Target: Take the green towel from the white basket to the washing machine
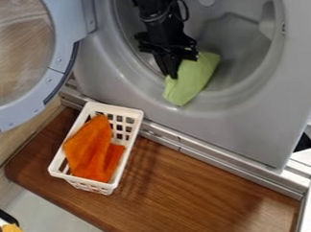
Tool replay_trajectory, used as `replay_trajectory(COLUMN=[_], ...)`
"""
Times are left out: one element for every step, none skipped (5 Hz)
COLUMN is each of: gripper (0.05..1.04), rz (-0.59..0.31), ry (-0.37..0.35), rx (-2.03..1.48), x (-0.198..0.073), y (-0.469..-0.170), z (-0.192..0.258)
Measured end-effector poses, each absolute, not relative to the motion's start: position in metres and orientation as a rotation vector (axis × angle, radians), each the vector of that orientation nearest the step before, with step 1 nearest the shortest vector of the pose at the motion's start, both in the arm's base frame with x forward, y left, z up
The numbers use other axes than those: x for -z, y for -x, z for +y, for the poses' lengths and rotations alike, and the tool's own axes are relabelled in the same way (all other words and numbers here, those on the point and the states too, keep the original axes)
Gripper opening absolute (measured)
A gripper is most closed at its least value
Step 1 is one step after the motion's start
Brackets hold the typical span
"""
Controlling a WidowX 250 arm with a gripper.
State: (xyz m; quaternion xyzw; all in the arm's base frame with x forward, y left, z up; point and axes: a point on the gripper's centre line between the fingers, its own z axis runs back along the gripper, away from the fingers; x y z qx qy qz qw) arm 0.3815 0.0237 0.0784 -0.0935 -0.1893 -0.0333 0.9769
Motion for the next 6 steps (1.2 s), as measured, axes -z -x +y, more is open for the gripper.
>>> replay_trajectory(gripper=[0.225, 0.484, 0.795, 1.003, 1.005, 1.0], rz=[-0.407, -0.388, -0.416, -0.423, -0.478, -0.471], ry=[0.214, 0.195, 0.179, 0.168, 0.156, 0.143], rx=[0.046, 0.009, 0.0, 0.001, 0.015, 0.032], x=[-0.078, -0.066, -0.076, -0.092, -0.123, -0.143], y=[-0.375, -0.364, -0.359, -0.346, -0.327, -0.309], z=[0.02, 0.022, 0.021, 0.019, 0.015, 0.014])
